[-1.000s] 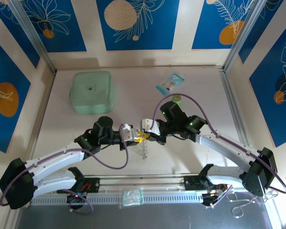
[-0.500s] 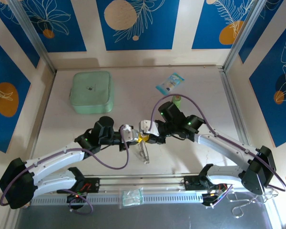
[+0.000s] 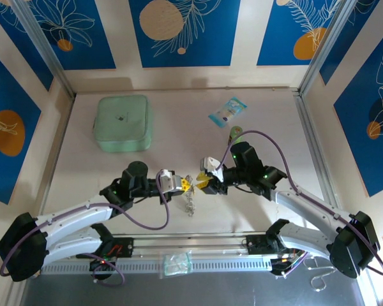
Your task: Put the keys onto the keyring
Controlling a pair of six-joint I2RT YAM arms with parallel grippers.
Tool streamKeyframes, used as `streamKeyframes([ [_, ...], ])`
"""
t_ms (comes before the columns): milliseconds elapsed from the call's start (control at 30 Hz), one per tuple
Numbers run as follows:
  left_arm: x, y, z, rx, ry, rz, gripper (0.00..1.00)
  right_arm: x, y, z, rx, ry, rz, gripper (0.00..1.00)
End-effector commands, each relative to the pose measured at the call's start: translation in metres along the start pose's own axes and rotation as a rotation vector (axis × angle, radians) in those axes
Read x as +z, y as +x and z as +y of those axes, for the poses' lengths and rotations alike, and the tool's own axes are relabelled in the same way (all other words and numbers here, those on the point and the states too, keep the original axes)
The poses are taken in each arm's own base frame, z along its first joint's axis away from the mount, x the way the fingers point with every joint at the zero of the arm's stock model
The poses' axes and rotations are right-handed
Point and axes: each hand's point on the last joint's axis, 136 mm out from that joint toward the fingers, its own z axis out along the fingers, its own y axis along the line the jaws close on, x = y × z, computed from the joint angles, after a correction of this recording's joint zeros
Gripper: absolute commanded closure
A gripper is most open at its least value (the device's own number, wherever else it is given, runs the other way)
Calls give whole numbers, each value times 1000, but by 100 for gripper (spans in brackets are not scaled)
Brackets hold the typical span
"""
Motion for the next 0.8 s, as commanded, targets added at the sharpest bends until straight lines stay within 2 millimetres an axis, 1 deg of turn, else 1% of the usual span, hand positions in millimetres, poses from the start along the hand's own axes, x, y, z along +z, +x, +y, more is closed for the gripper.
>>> streamKeyframes([
  [0,-3,-21,-2,24,17,-86,100,-2,-6,4,1,-23,-29,70],
  [133,-2,-21,-2,23,21,-86,100,1,-5,4,1,-32,-25,71],
  [500,-1,-22,-3,11,28,-93,100,4,-19,13,-13,-104,-62,71],
  [667,-2,-24,-3,8,28,-101,100,8,-21,13,-26,-110,-62,77],
  [767,-2,-25,-3,5,34,-104,100,9,-23,12,-32,-108,-70,84],
])
